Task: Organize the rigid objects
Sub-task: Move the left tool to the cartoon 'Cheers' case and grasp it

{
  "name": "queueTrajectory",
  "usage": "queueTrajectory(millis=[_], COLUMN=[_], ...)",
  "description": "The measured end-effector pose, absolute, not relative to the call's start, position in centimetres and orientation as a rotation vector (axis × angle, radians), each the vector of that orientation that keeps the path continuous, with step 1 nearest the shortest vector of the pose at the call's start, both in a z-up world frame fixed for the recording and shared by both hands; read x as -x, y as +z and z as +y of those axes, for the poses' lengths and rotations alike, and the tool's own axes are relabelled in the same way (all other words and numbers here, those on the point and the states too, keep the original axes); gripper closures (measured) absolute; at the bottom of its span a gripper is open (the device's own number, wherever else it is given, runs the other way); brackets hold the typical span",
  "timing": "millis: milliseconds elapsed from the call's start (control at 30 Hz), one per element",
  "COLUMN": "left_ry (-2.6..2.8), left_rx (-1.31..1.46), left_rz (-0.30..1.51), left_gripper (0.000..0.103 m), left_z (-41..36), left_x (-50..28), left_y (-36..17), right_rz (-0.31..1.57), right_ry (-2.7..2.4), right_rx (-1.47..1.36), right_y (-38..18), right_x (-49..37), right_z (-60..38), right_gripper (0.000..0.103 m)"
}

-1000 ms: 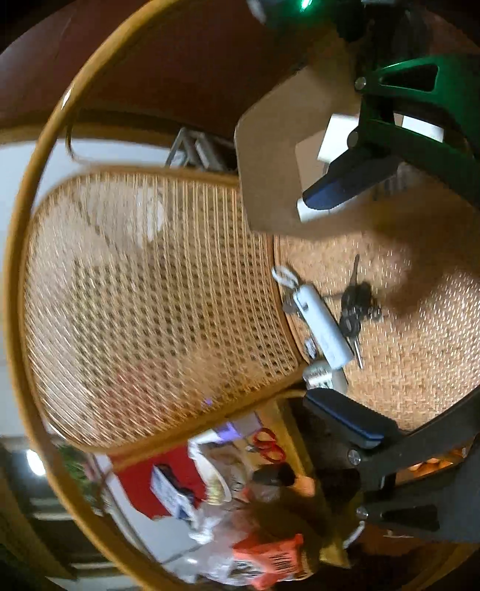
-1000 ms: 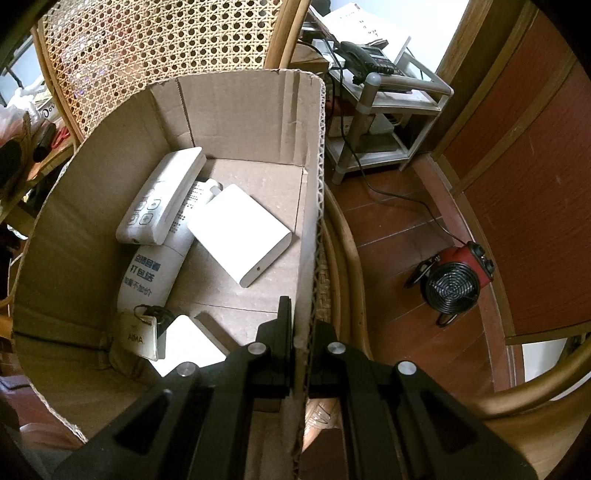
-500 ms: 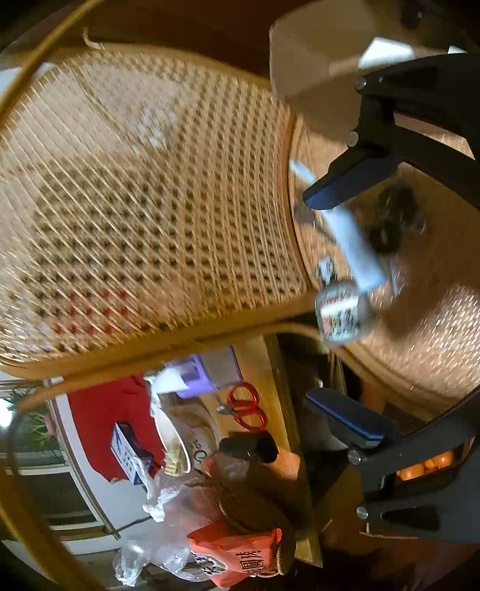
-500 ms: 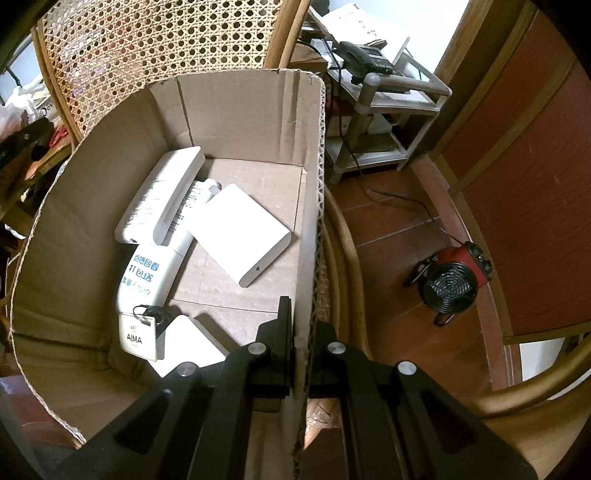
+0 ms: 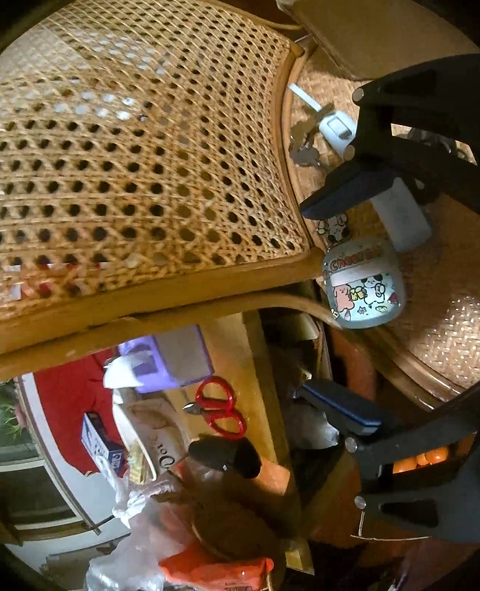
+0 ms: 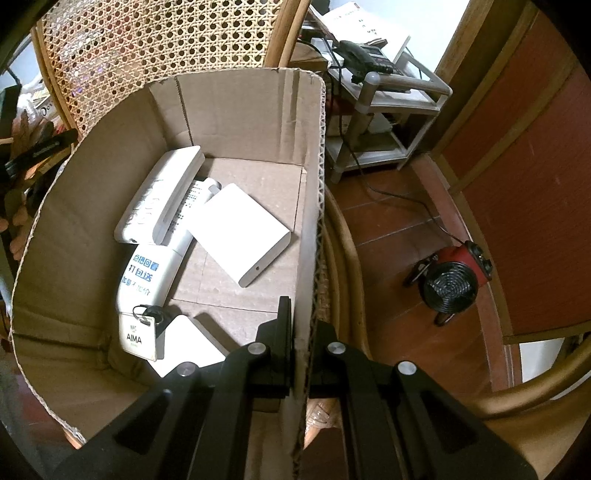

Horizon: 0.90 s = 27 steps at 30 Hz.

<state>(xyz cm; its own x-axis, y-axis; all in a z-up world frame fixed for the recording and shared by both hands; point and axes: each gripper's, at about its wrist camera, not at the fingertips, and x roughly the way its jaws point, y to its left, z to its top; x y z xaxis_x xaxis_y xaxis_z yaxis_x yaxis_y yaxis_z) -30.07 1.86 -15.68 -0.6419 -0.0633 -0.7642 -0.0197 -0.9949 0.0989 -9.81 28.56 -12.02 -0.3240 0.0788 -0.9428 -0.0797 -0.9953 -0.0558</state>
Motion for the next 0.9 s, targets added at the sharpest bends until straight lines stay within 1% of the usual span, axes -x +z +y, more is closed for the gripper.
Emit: queueTrajectory(millis=[67, 100, 133, 200, 300, 367, 400, 567, 667, 767, 900], left_ry=[-2.802, -2.785, -2.774, -2.749, -2.735, -2.729, -2.748, -2.760, -2.767, -2.804, -2.876], left_rx=[-1.361, -1.392, -1.413, -1.476, -1.557, -1.553, -1.530, -1.540, -1.514, -1.460, -1.370], left_rz=[-0.140, -0.116, -0.101, -0.064, 0.030, -0.052, -0.103, -0.088, -0.164, -0.251, -0.318], left_gripper=[0.016, 0.019, 0.027, 0.032, 0.045, 0.045, 0.047, 0.047, 0.047, 0.047, 0.047], left_z=[1.7, 1.5, 1.3, 0.9, 0.4, 1.0, 1.5, 1.3, 1.7, 1.9, 1.9], left_x=[30.5, 30.8, 30.9, 31.3, 31.4, 31.1, 30.8, 30.0, 28.9, 27.3, 24.7], left_y=[-16.5, -17.0, -17.3, -18.0, -18.7, -19.0, -18.9, -18.6, -17.9, -16.2, -13.3], right_rz=[-0.005, -0.005, -0.003, -0.003, -0.006, -0.008, -0.004, -0.005, -0.009, -0.003, 0.018], right_ry=[2.477, 2.478, 2.479, 2.479, 2.479, 2.478, 2.478, 2.477, 2.475, 2.478, 2.483], right_rx=[1.767, 1.768, 1.768, 1.768, 1.767, 1.767, 1.767, 1.766, 1.768, 1.767, 1.769], right_y=[-12.0, -12.0, -12.0, -12.0, -12.0, -12.0, -12.0, -12.0, -12.0, -12.0, -12.0], right_x=[9.8, 9.8, 9.7, 9.8, 9.8, 9.8, 9.8, 9.8, 9.9, 9.9, 10.0], right_z=[28.6, 28.6, 28.6, 28.6, 28.5, 28.6, 28.6, 28.5, 28.5, 28.5, 28.7], right_gripper=[0.097, 0.097, 0.097, 0.097, 0.097, 0.097, 0.097, 0.097, 0.097, 0.097, 0.097])
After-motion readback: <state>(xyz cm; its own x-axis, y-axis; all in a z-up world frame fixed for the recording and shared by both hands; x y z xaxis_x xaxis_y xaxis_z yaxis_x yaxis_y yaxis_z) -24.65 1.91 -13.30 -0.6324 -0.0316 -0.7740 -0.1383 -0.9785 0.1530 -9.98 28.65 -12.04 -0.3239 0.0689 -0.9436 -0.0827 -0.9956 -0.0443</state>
